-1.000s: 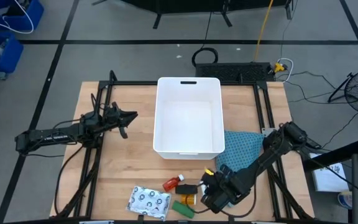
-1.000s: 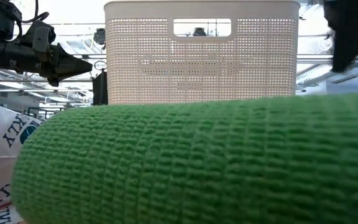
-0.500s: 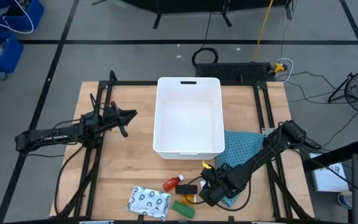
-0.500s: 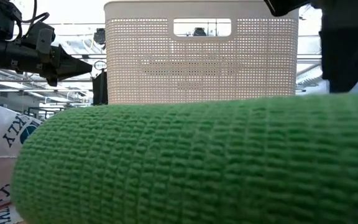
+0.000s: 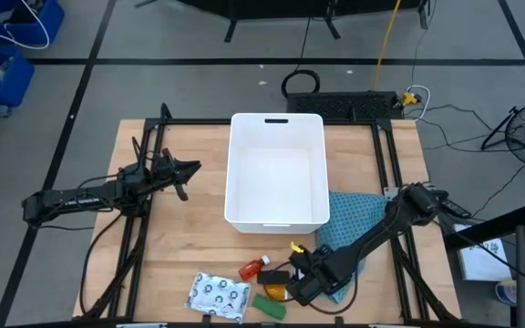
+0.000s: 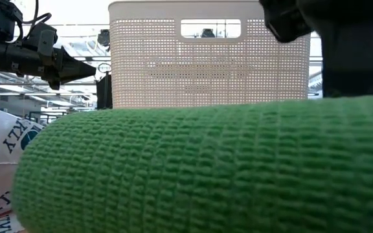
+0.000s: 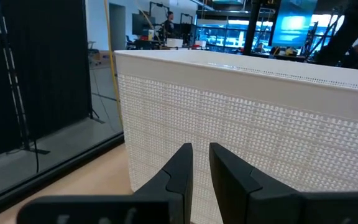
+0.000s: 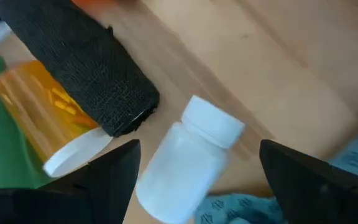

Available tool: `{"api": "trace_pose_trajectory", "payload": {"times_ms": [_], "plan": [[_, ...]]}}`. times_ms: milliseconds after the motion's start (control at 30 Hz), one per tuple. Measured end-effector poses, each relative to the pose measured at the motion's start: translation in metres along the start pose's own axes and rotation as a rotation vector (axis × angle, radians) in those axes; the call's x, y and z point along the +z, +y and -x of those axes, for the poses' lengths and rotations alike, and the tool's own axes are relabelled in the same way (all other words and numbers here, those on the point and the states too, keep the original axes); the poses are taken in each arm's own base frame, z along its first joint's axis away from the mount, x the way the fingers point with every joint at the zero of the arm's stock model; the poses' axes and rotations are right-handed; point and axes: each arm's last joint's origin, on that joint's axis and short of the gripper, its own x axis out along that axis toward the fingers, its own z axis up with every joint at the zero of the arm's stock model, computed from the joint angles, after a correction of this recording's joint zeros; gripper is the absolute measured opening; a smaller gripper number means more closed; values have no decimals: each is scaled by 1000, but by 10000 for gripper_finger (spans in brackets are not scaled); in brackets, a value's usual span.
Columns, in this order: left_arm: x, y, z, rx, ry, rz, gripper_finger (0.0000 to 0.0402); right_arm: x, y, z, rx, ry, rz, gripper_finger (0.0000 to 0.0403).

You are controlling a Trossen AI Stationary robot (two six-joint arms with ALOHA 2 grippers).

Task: Pick & place medical supplies in basket/bin
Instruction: Put the white bottle into the white bin

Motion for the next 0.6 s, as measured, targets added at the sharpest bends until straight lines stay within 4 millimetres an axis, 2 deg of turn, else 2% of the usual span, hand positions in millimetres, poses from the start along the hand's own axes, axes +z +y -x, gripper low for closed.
{"api": "trace_pose_trajectory", "payload": {"times_ms": [233, 433, 600], "plan": [[0, 0, 0, 0, -1, 0, 56, -7, 0, -24, -57, 83, 60, 315], [0, 0, 0, 2, -2, 1, 56, -11, -1, -28, -65, 83, 114, 310], [0, 0, 0, 4, -2, 1, 56, -20, -1, -27, -72, 48, 161, 266]]}}
